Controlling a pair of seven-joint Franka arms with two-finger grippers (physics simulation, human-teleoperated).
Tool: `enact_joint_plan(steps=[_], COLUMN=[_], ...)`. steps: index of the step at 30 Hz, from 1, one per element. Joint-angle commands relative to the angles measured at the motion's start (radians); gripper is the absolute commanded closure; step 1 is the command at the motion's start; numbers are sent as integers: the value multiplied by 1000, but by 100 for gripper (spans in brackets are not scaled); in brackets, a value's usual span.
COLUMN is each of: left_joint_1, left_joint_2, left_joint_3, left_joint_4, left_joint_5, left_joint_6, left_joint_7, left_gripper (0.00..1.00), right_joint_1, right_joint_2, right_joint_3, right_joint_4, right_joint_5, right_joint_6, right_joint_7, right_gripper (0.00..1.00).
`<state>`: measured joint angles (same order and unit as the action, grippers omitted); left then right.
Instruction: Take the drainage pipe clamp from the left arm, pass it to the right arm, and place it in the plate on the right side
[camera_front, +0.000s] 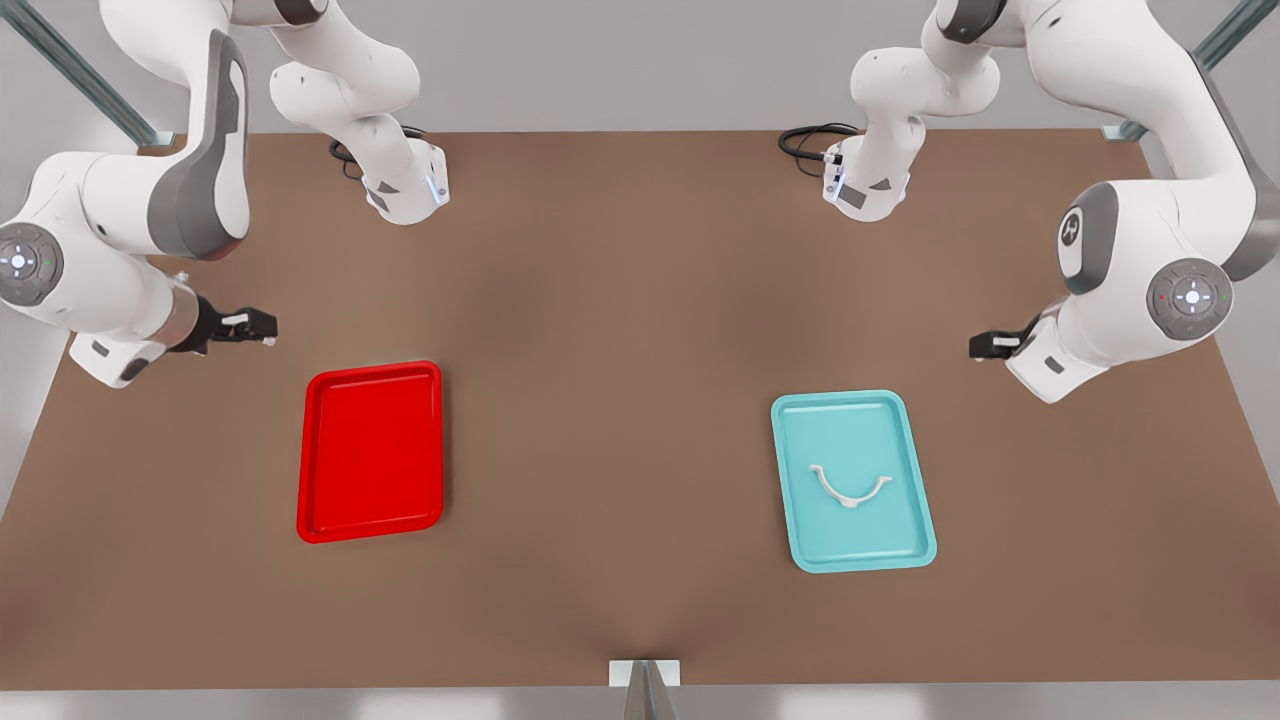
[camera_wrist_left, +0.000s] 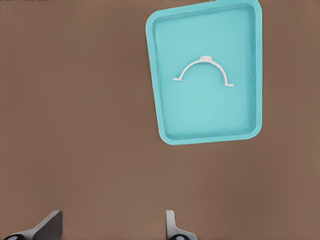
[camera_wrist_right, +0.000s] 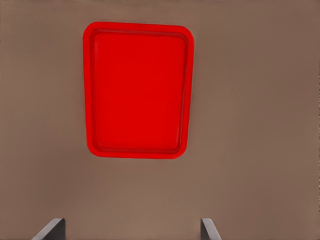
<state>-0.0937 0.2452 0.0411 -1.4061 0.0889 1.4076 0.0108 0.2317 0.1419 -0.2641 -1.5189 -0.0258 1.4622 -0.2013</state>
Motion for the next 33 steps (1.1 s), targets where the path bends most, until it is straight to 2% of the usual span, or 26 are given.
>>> enact_joint_plan(steps=[1, 4, 8, 11, 15, 20, 30, 33], left_joint_1=[0, -35, -69, -72, -72, -69, -54, -47], left_joint_2=[2, 65, 324, 457, 486, 514, 591, 595], left_joint_3=[0, 0, -27, -38, -44, -40, -35, -35], left_joint_4=[-1, 1, 6, 6, 6, 7, 6, 1], left_joint_5=[0, -1, -92, -95, -92, -87, -93, -95], left_joint_6=[54, 112, 421, 640, 649, 672, 745, 745], left_joint_7=[3, 54, 349, 669, 1035, 1138, 1086, 870], left_gripper=[0, 0, 0, 0, 0, 0, 0, 0], right_joint_1=[0, 1, 1, 3, 5, 15, 17, 20], right_joint_2=[2, 7, 16, 22, 25, 27, 33, 33], right_joint_3=[0, 3, 6, 6, 6, 6, 6, 6], right_joint_4=[2, 0, -3, -4, -10, -20, -23, -27], right_joint_5=[0, -2, 0, 0, 0, 0, 0, -2], right_joint_6=[64, 63, 64, 64, 64, 61, 59, 64], right_joint_7=[-55, -55, -55, -56, -56, -56, -56, -56], right_gripper=[0, 0, 0, 0, 0, 0, 0, 0])
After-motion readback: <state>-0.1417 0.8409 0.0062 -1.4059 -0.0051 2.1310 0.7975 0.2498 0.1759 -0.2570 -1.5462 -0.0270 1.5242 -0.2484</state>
